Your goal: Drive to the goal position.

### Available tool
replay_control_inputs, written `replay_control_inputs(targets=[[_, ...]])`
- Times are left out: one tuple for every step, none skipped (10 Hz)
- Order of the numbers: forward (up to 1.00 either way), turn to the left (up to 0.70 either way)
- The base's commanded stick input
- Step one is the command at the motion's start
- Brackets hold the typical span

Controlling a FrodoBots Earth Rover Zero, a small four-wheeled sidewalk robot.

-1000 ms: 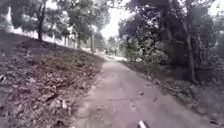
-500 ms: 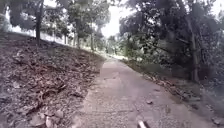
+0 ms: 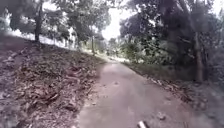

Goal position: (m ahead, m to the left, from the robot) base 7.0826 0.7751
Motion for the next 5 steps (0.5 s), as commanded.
replay_control_inputs(targets=[[0.7, -0.22], [0.7, -0.17], [0.7, -0.03], [0.7, 0.0], [0.7, 0.0]])
